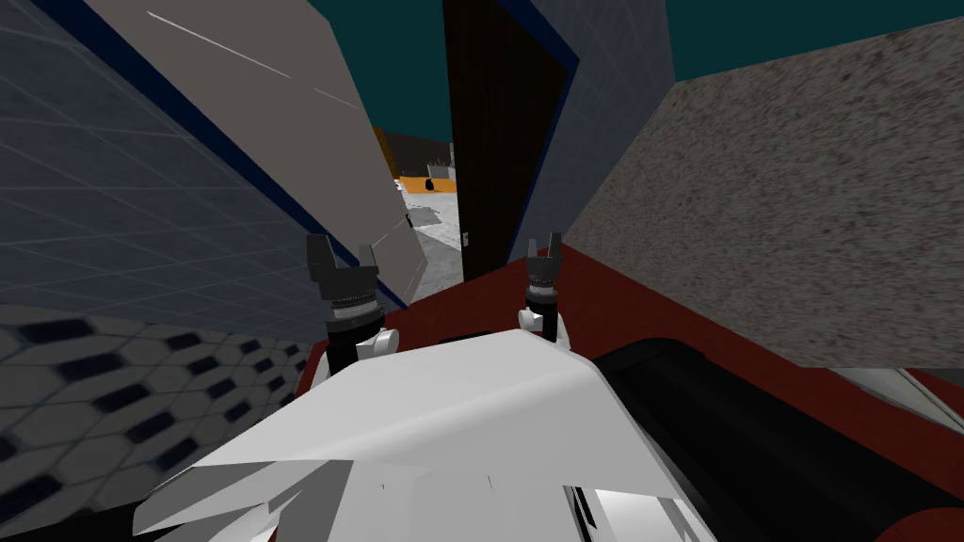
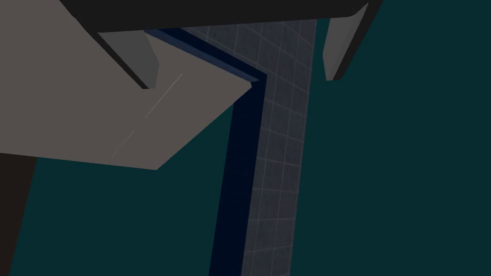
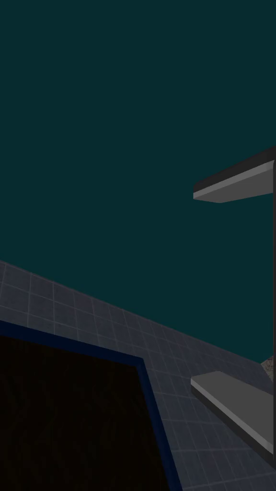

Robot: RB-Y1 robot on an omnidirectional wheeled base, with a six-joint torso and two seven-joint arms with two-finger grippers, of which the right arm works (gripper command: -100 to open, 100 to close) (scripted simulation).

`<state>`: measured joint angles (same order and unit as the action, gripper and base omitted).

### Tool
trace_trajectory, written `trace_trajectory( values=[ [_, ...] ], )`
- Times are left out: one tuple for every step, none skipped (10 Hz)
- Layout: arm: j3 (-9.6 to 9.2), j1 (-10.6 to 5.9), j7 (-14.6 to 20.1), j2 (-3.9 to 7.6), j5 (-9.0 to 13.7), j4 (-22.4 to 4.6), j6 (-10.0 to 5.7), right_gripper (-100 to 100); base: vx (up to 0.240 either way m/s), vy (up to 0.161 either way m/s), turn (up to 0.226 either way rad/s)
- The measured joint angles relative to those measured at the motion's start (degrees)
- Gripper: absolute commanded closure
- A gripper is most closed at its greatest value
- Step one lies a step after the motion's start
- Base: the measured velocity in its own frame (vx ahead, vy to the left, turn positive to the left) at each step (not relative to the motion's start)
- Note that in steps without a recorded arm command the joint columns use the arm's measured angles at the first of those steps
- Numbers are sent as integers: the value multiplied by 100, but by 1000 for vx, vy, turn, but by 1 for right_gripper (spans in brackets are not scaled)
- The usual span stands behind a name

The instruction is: Push the door open

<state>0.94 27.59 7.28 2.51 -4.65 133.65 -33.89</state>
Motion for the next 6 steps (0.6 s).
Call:
trace_trajectory(
  values=[
    [-27, -50, 5, 13, -6, -120, -11, -100, 162, 10, -9],
    [-73, -98, 1, 11, -24, -236, -23, -100, 167, -8, -10],
    [-104, -139, 8, 26, -28, -351, -33, -100, 163, -5, -13],
    [-86, -197, 37, 62, -7, -504, -67, -100, 148, -25, -17],
    [-117, -237, 49, 69, -14, -608, -81, -100, 119, -28, -12],
    [-160, -287, 43, 65, -29, -759, -118, -100, 140, -19, -25]
  ],
)
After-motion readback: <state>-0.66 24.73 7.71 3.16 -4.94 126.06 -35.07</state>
